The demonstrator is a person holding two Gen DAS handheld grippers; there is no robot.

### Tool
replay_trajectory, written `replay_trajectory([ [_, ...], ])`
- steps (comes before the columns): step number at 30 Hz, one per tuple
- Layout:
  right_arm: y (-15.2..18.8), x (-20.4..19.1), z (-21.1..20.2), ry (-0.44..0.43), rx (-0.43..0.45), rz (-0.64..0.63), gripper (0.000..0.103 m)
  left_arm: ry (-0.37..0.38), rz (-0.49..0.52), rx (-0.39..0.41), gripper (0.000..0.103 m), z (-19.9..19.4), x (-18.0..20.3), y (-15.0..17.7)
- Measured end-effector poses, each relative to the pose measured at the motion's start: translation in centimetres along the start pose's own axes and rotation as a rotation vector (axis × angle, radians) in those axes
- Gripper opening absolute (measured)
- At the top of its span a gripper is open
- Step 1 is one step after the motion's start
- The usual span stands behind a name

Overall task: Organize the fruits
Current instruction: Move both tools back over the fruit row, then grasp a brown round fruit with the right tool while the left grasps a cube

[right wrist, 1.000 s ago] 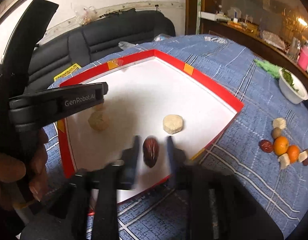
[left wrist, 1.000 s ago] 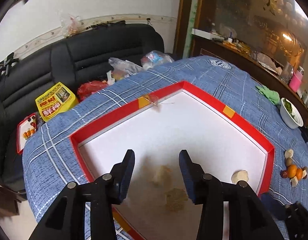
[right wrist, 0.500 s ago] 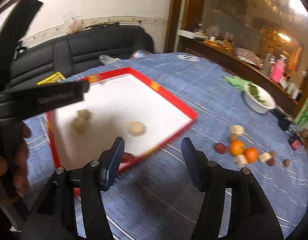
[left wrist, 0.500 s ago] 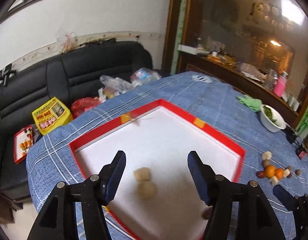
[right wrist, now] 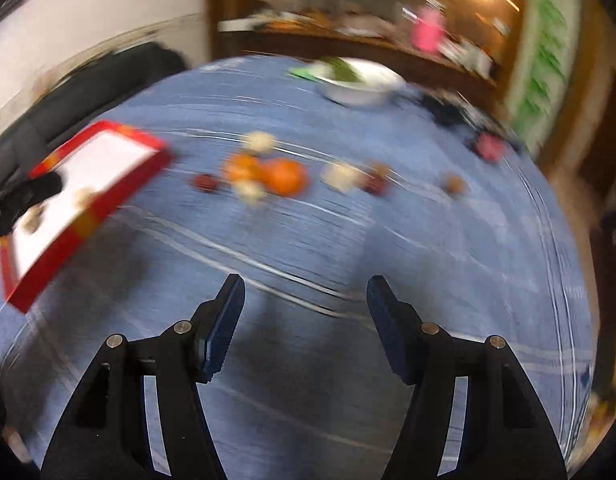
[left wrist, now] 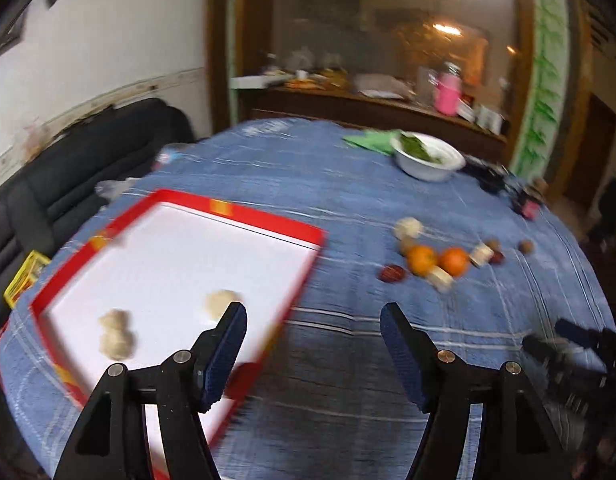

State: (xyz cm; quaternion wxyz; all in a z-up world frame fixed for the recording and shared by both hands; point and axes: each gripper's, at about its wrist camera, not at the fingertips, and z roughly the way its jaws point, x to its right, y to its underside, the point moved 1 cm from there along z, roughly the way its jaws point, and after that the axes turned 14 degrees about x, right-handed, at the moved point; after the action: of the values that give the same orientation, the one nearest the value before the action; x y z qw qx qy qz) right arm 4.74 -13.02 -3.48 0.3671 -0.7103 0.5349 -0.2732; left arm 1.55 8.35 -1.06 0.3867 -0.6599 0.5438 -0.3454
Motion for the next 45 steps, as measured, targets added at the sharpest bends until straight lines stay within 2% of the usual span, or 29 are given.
replay_trajectory([
  [3, 0.9, 4.2, 0.2, 0.040, -0.016, 0.088, 0.064, 0.027, 0.042, -0.032, 0.067, 1.5, 2.3, 0.6],
  [7, 0.8, 7.8, 0.8, 0.059, -0.015, 0.137, 0.064, 0.049, 0.070, -0.078, 0.068, 3.4, 4.4, 1.1],
  [11, -0.6, 10.6, 2.3, 0.090, -0.005, 0.157, 0.064, 0.065, 0.068, -0.106, 0.068, 5.1, 5.4, 1.3],
  [16, -3.7, 13.2, 6.3, 0.106, 0.005, 0.206, 0.063, 0.096, 0.048, -0.126, 0.068, 6.3, 5.8, 1.4],
  [20, -5.8, 13.6, 9.9, 0.122, 0.005, 0.197, 0.061, 0.120, 0.028, -0.139, 0.068, 7.0, 6.0, 1.4],
  [23, -6.3, 13.6, 12.2, 0.127, -0.013, 0.188, 0.044, 0.134, 0.018, -0.143, 0.068, 7.4, 6.1, 1.5],
  [25, -6.1, 13.5, 13.5, 0.117, -0.044, 0.185, 0.025, 0.140, 0.017, -0.152, 0.068, 7.7, 6.2, 1.6],
  [31, -6.3, 13.5, 13.2, 0.100, -0.028, 0.190, 0.025, 0.132, 0.019, -0.163, 0.068, 8.5, 7.0, 1.4],
  [36, -5.2, 13.3, 11.2, 0.066, -0.019, 0.193, 0.025, 0.171, 0.020, -0.177, 0.068, 9.4, 9.4, 0.9],
  [39, -4.6, 13.0, 9.8, 0.047, -0.008, 0.191, 0.025, 0.140, 0.027, -0.167, 0.067, 10.3, 10.6, 0.5],
  [41, -4.3, 12.6, 8.6, 0.032, 0.006, 0.193, 0.025, 0.109, 0.015, -0.177, 0.061, 11.5, 11.0, 0.3],
  [42, -4.2, 12.4, 8.0, 0.025, 0.013, 0.193, 0.025, 0.090, 0.011, -0.190, 0.052, 12.2, 11.0, 0.3],
  [43, -4.1, 12.3, 7.7, 0.020, 0.019, 0.192, 0.025, 0.074, 0.015, -0.176, 0.038, 12.6, 11.0, 0.2],
  [44, -4.0, 12.2, 7.3, 0.015, 0.023, 0.193, 0.025, 0.064, 0.022, -0.176, 0.033, 12.8, 11.1, 0.2],
  [45, -3.9, 12.1, 6.8, 0.006, 0.027, 0.194, 0.025, 0.059, 0.040, -0.176, 0.013, 12.8, 11.1, 0.2],
])
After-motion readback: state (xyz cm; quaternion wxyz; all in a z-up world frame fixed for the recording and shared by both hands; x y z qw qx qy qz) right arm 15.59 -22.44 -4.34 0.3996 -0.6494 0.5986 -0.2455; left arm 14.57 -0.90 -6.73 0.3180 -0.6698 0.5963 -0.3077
